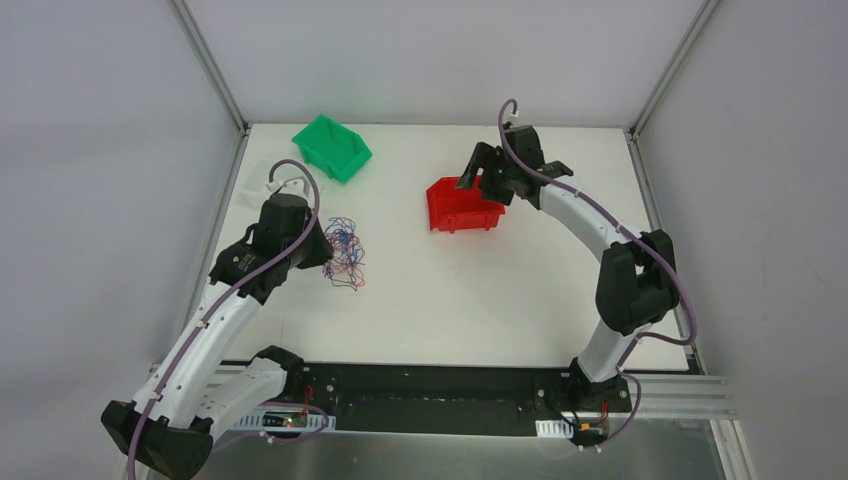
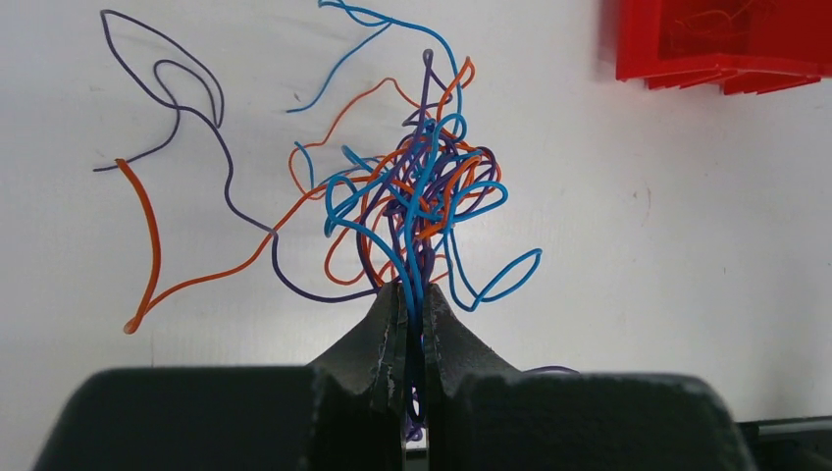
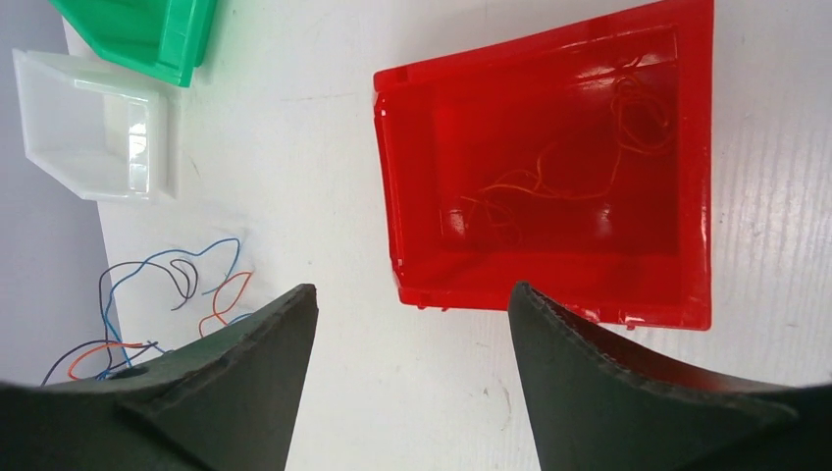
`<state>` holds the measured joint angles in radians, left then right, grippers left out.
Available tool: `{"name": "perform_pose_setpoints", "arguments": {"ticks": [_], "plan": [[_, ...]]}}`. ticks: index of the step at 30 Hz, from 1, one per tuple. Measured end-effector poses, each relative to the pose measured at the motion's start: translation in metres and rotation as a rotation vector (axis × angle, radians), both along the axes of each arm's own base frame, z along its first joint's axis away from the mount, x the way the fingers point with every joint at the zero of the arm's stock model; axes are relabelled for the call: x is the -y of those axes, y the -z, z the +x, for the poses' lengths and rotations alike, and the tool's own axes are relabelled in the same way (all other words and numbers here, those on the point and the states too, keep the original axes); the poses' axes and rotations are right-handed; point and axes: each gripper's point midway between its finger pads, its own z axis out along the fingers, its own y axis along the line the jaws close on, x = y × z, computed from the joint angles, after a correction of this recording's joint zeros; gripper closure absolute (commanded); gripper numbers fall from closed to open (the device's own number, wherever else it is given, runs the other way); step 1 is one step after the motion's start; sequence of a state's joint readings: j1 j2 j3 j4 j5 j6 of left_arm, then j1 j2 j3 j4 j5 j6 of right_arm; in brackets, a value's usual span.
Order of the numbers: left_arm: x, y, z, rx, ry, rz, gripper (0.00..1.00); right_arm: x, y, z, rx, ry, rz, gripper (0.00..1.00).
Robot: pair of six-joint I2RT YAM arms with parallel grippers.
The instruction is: Untangle the cables
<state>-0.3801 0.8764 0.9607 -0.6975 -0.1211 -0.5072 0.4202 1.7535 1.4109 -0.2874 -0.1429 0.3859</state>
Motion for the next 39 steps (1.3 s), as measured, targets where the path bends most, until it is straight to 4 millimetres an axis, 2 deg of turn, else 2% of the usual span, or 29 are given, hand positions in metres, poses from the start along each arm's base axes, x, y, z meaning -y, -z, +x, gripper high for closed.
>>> {"name": "perform_pose_setpoints", "arguments": {"ticks": [5,11,15,19,22,24,27,33,36,39], "plan": [[0.014,0.004,0.003,-0.025,0.051,-0.036,1.00,0.002,0.000,-0.008,-0.004,-0.021,-0.021,0.26],[0.025,0.007,0.004,-0.045,0.094,-0.071,1.00,0.004,0.011,-0.014,-0.028,-0.023,-0.075,0.27],[0.031,0.006,0.003,-0.048,0.118,-0.092,1.00,0.006,0.023,0.000,-0.054,-0.009,-0.133,0.27],[0.034,0.006,0.001,-0.052,0.134,-0.106,1.00,0.014,0.045,0.012,-0.098,0.015,-0.173,0.26],[0.038,0.008,0.000,-0.059,0.148,-0.119,1.00,0.028,0.060,0.012,-0.149,0.042,-0.199,0.26],[0.040,0.011,0.000,-0.067,0.154,-0.126,1.00,0.039,0.064,0.015,-0.162,0.065,-0.204,0.26],[0.043,0.017,-0.002,-0.090,0.166,-0.136,1.00,0.058,0.065,0.023,-0.168,0.111,-0.212,0.26],[0.054,0.028,-0.001,-0.137,0.193,-0.170,1.00,0.122,0.068,0.040,-0.180,0.253,-0.261,0.25],[0.062,0.031,-0.001,-0.147,0.216,-0.195,1.00,0.147,0.068,0.043,-0.189,0.304,-0.277,0.24],[0.076,0.032,-0.003,-0.159,0.269,-0.223,1.00,0.154,0.060,0.042,-0.185,0.313,-0.273,0.23]]}}
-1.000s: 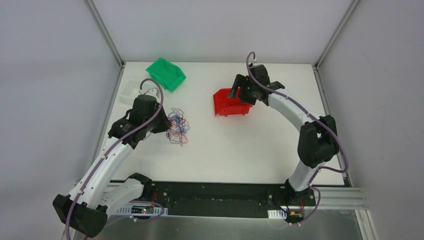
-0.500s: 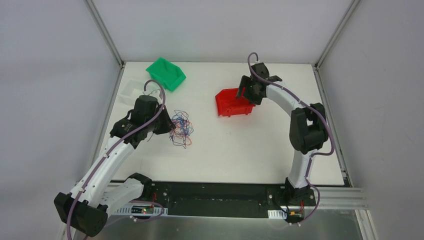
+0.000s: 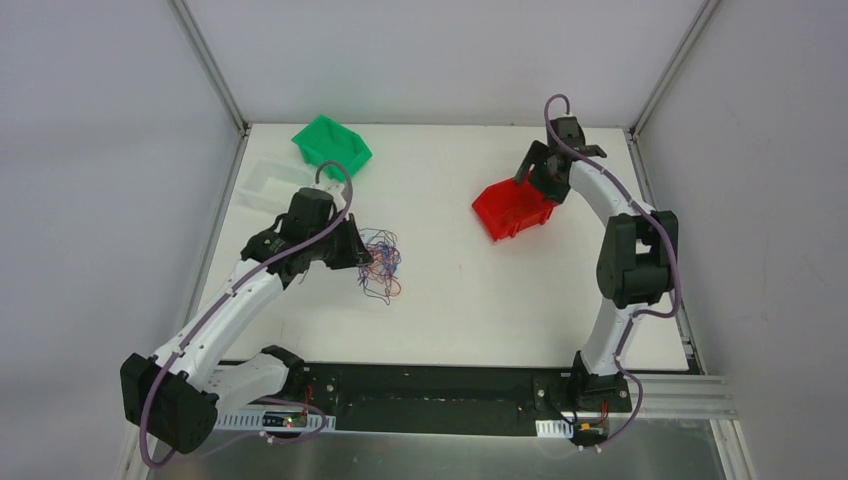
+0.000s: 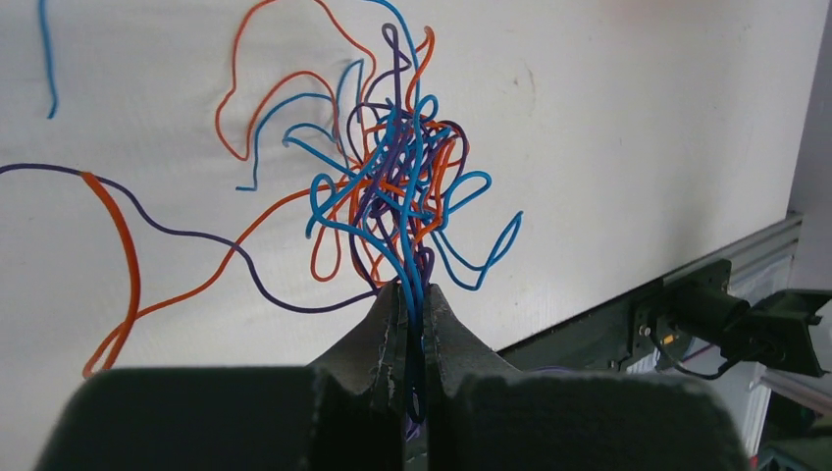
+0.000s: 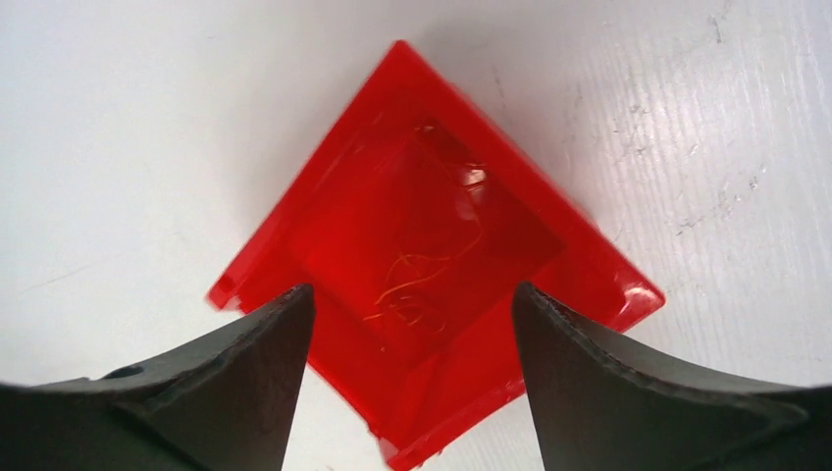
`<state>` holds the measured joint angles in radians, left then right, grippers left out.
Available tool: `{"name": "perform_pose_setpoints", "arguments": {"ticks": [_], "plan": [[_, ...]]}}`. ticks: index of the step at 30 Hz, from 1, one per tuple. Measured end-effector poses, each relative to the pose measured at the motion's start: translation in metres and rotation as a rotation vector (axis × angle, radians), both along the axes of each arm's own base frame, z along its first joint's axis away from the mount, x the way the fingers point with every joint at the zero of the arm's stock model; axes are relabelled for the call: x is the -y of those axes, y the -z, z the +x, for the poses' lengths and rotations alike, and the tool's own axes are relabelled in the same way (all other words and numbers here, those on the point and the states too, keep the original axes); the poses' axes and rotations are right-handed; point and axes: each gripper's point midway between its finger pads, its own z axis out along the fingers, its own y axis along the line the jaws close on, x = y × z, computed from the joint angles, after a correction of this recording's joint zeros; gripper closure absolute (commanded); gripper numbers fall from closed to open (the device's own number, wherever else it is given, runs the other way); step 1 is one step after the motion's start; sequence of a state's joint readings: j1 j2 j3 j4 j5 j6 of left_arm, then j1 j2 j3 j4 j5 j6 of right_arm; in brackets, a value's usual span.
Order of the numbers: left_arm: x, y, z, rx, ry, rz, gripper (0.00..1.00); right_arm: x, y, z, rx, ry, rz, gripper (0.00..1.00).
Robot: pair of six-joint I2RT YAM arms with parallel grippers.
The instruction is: Untangle the cables
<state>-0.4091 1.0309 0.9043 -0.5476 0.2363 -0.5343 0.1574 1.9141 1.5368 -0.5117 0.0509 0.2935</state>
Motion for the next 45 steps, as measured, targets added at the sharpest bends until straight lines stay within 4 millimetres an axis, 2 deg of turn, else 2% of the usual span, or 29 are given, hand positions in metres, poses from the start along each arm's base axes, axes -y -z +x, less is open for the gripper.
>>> {"name": "perform_pose_setpoints", "arguments": {"ticks": [3,7,10,12,14,16,19,22,24,27,28,30,32,33,36,37,41,45], "plan": [[0.020,0.004,-0.006,-0.015,0.078,-0.017,1.00,-0.009,-0.023,-0.002,0.048,-0.024,0.022,0.22],[0.053,0.010,-0.018,-0.047,0.203,-0.015,1.00,-0.030,-0.071,-0.018,0.155,-0.085,0.080,0.22],[0.079,0.003,-0.024,-0.048,0.292,-0.033,1.00,-0.041,-0.102,-0.036,0.234,-0.127,0.122,0.22],[0.096,-0.010,-0.027,-0.027,0.353,-0.081,1.00,-0.044,-0.116,-0.049,0.275,-0.145,0.145,0.22],[0.106,-0.029,-0.029,0.027,0.393,-0.140,1.00,-0.044,-0.122,-0.060,0.299,-0.153,0.159,0.22],[0.107,-0.051,-0.029,0.105,0.399,-0.193,1.00,-0.044,-0.121,-0.071,0.300,-0.161,0.172,0.22],[0.099,-0.091,-0.033,0.238,0.385,-0.303,1.00,-0.044,-0.109,-0.090,0.277,-0.173,0.189,0.22],[0.094,-0.112,-0.032,0.296,0.375,-0.378,1.00,-0.046,-0.097,-0.106,0.253,-0.188,0.205,0.22],[0.095,-0.103,-0.024,0.274,0.358,-0.392,1.00,-0.048,-0.091,-0.117,0.241,-0.200,0.213,0.22],[0.094,-0.053,-0.014,0.129,0.308,-0.341,0.99,-0.056,-0.085,-0.129,0.229,-0.232,0.222,0.22],[0.093,-0.030,-0.012,0.062,0.289,-0.310,0.97,-0.060,-0.082,-0.133,0.223,-0.246,0.225,0.22],[0.086,0.012,-0.015,-0.067,0.252,-0.243,0.94,-0.068,-0.077,-0.141,0.210,-0.273,0.229,0.22],[0.079,0.036,-0.022,-0.150,0.230,-0.197,0.86,-0.076,-0.071,-0.152,0.194,-0.305,0.234,0.22],[0.076,0.041,-0.024,-0.168,0.225,-0.186,0.78,-0.080,-0.067,-0.158,0.187,-0.322,0.235,0.22],[0.073,0.043,-0.027,-0.170,0.230,-0.173,0.42,-0.092,-0.056,-0.174,0.161,-0.368,0.241,0.22],[0.073,0.042,-0.027,-0.164,0.233,-0.168,0.36,-0.096,-0.052,-0.180,0.156,-0.384,0.243,0.22],[0.066,0.040,-0.027,-0.141,0.223,-0.136,0.24,-0.107,-0.036,-0.200,0.128,-0.427,0.255,0.24],[0.052,0.030,-0.019,-0.076,0.164,-0.081,0.24,-0.117,-0.022,-0.212,0.092,-0.447,0.252,0.25]]}}
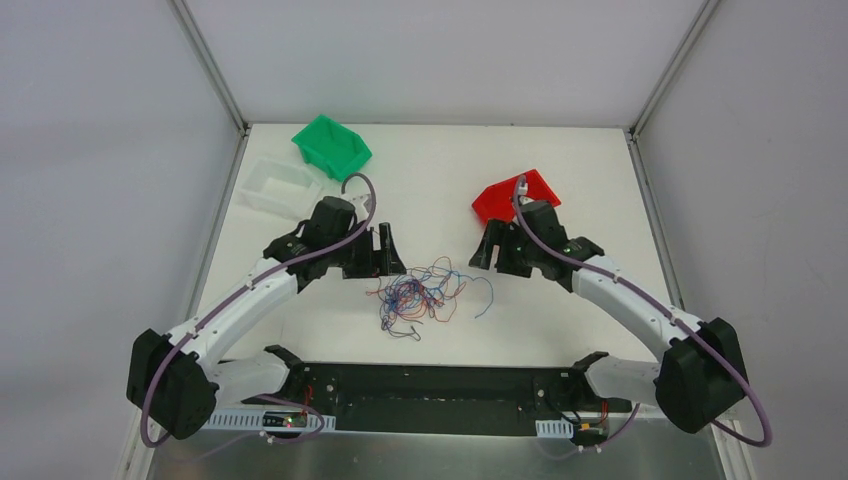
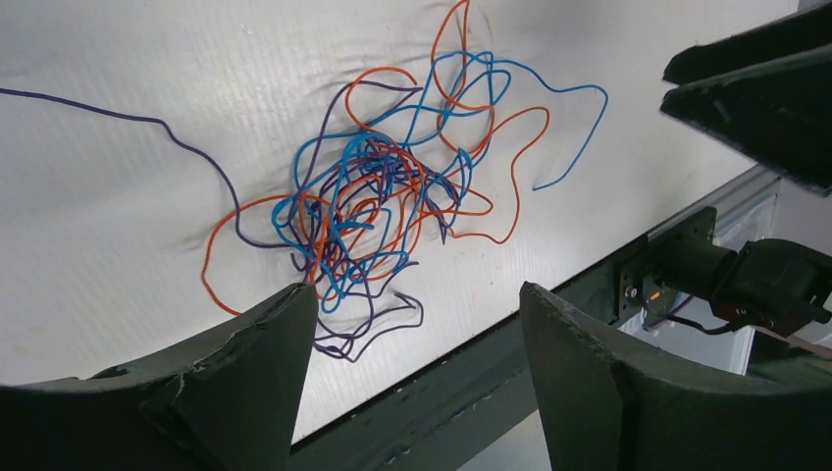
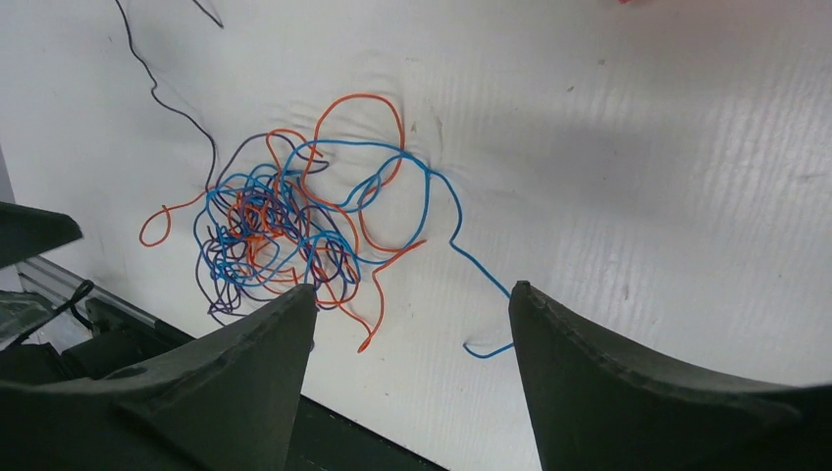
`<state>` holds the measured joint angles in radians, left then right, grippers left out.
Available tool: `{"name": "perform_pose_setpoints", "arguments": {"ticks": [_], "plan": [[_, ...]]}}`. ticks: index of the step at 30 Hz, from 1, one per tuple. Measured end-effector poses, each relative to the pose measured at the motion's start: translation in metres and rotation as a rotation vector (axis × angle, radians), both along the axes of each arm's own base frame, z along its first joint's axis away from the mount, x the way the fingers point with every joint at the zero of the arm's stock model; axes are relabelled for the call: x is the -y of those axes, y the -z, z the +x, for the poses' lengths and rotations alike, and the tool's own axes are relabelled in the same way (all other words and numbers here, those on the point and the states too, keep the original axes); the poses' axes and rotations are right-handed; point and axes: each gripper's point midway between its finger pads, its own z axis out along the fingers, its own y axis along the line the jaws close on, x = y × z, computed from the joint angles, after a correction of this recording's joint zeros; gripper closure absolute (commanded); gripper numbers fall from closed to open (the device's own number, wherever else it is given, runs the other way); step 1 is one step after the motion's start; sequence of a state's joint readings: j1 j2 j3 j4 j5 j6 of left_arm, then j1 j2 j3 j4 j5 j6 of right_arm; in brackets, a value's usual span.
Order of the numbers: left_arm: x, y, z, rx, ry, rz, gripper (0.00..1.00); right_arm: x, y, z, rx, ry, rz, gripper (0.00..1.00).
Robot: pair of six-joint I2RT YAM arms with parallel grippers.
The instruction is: Untangle the cables
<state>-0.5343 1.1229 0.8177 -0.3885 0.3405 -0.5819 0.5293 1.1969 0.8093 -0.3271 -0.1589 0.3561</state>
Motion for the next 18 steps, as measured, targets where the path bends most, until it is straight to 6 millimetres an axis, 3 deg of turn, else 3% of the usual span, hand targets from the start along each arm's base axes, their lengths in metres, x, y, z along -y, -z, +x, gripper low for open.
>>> {"name": "perform_pose_setpoints", "arguments": {"ticks": [4,8,14,18], "plan": [[-0.007,-0.007,0.011,0.037,-0.041,0.031,0.26,-0.011,0.015,-0.008,-0.014,-0.029,-0.060,0.25],[-0.003,0.002,0.016,0.016,-0.022,0.063,0.23,-0.010,0.032,-0.010,-0.032,-0.027,-0.164,0.26],[0.009,0.021,0.005,-0.015,0.074,0.126,0.24,0.002,0.047,-0.006,-0.042,0.013,-0.247,0.43],[0.016,0.030,0.006,-0.032,0.115,0.158,0.24,0.004,0.056,-0.008,-0.061,0.015,-0.260,0.46]]}}
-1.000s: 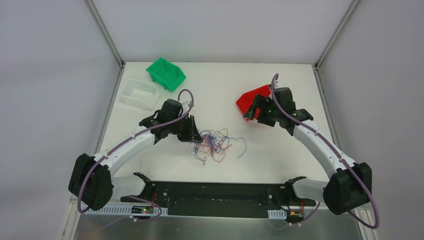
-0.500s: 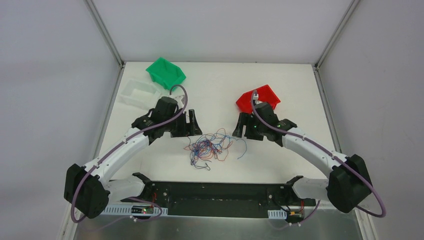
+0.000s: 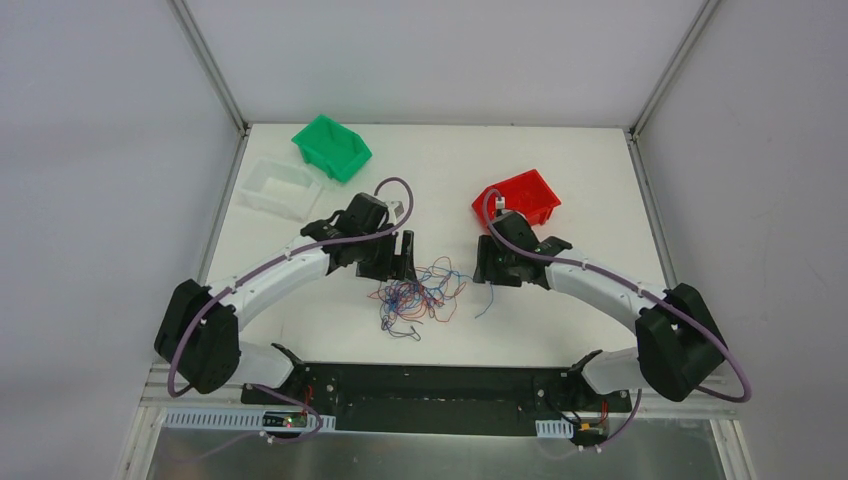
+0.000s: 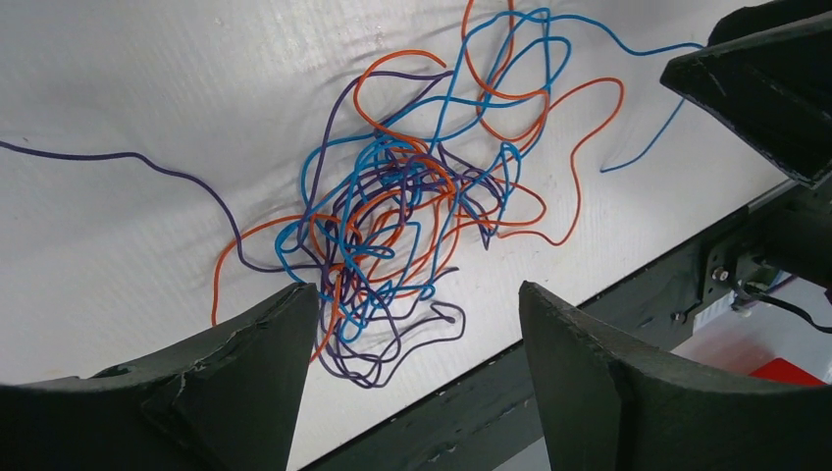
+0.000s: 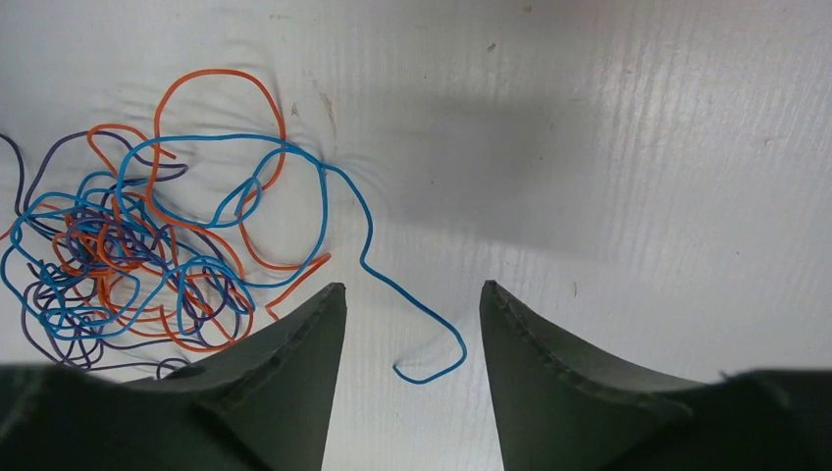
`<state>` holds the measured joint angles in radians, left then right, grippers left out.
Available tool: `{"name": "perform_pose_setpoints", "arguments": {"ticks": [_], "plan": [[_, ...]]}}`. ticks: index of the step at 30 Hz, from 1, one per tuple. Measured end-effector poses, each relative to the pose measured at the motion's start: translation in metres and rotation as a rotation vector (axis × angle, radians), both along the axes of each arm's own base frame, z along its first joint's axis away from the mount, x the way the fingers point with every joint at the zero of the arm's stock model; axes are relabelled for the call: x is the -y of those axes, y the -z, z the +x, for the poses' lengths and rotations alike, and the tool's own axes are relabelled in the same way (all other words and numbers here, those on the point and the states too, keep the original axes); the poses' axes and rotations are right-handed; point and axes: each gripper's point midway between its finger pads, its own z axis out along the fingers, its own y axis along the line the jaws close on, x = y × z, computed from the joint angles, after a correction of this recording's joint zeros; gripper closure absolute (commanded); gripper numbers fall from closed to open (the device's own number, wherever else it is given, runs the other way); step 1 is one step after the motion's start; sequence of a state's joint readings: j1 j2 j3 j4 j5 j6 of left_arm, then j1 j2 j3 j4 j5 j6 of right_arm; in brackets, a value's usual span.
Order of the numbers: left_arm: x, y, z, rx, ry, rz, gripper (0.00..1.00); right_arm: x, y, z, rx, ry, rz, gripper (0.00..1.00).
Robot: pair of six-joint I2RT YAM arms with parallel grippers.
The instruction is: Untangle the cables
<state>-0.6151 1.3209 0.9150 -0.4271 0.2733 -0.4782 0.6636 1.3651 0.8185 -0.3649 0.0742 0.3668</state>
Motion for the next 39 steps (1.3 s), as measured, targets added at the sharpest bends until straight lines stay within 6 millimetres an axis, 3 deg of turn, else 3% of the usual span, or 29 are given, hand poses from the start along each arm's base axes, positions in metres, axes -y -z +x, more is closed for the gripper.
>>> {"name": "perform_pose_setpoints", "arguments": {"ticks": [2,5,7,8,14,17,20,24,28,33,39], "plan": [[0.002,0.010,0.003,-0.021,0.006,0.023,0.25,-0.001,0.004,0.000,-0.007,-0.002,0.000,0.48],[0.000,0.028,0.003,-0.068,0.007,0.063,0.28,-0.003,0.006,0.000,-0.012,-0.003,0.005,0.61],[-0.002,0.041,0.003,-0.095,0.003,0.095,0.37,-0.005,0.007,0.001,-0.013,-0.004,0.013,0.90],[-0.003,0.045,0.003,-0.105,0.001,0.106,0.42,-0.006,0.007,0.001,-0.014,-0.005,0.018,1.00],[-0.008,0.060,0.005,-0.127,-0.018,0.156,0.63,-0.001,-0.001,0.004,0.018,0.022,0.019,1.00],[-0.011,0.065,0.006,-0.132,-0.030,0.173,0.78,0.012,-0.030,0.013,0.099,0.069,0.046,1.00],[-0.012,0.068,0.005,-0.141,-0.036,0.180,0.90,0.034,-0.072,0.029,0.192,0.148,0.085,1.00],[-0.014,0.072,0.006,-0.149,-0.043,0.188,0.88,0.065,-0.143,0.049,0.354,0.257,0.145,1.00],[-0.025,0.079,0.007,-0.149,-0.084,0.218,0.86,0.094,-0.202,0.052,0.490,0.347,0.172,1.00],[-0.045,0.083,0.009,-0.145,-0.148,0.257,0.87,0.128,-0.250,0.048,0.616,0.460,0.171,1.00],[-0.065,0.071,0.014,-0.092,-0.220,0.288,0.95,0.156,-0.271,0.037,0.692,0.556,0.132,1.00]]}}
